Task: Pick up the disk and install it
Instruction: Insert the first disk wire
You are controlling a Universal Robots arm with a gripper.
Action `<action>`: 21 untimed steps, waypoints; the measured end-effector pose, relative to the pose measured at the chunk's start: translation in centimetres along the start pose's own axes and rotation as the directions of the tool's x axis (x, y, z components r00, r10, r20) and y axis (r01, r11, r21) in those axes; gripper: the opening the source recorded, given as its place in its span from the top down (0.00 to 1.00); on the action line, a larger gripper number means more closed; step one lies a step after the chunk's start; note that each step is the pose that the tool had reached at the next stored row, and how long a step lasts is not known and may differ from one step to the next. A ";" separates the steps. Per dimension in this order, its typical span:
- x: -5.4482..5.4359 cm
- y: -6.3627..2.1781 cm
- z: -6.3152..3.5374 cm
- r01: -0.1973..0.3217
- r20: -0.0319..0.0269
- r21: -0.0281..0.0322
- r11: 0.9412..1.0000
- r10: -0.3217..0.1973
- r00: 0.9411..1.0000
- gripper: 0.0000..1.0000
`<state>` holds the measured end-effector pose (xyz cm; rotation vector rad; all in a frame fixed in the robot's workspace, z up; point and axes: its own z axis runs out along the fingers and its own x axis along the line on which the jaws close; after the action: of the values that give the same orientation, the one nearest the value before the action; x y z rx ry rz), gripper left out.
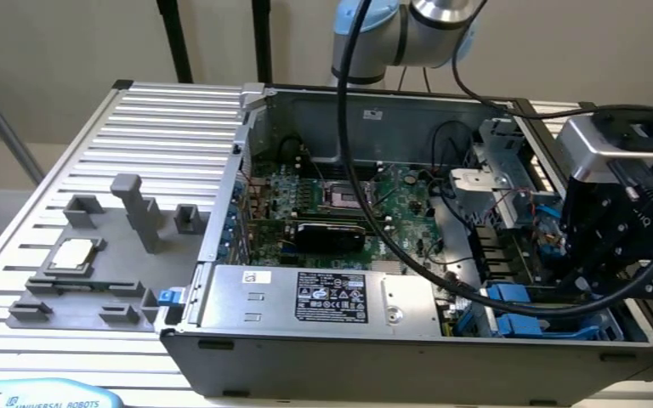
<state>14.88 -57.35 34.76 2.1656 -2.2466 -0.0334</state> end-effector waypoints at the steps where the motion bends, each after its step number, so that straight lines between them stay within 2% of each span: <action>1: 0.0 0.01 -0.35 0.000 0.000 0.000 1.000 0.000 1.000 0.75; 8: 0.0 0.10 -3.19 0.000 0.000 0.000 1.000 0.000 1.000 0.75; 10: 0.0 0.14 -3.72 0.000 0.000 0.000 1.000 0.000 1.000 0.75; 16: -0.3 0.89 -3.73 0.000 -0.002 0.001 1.000 0.000 1.000 0.75; 21: -0.5 1.06 -3.01 0.000 -0.005 0.001 1.000 0.000 1.000 0.75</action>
<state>13.92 -56.86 37.80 2.1639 -2.2446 -0.0267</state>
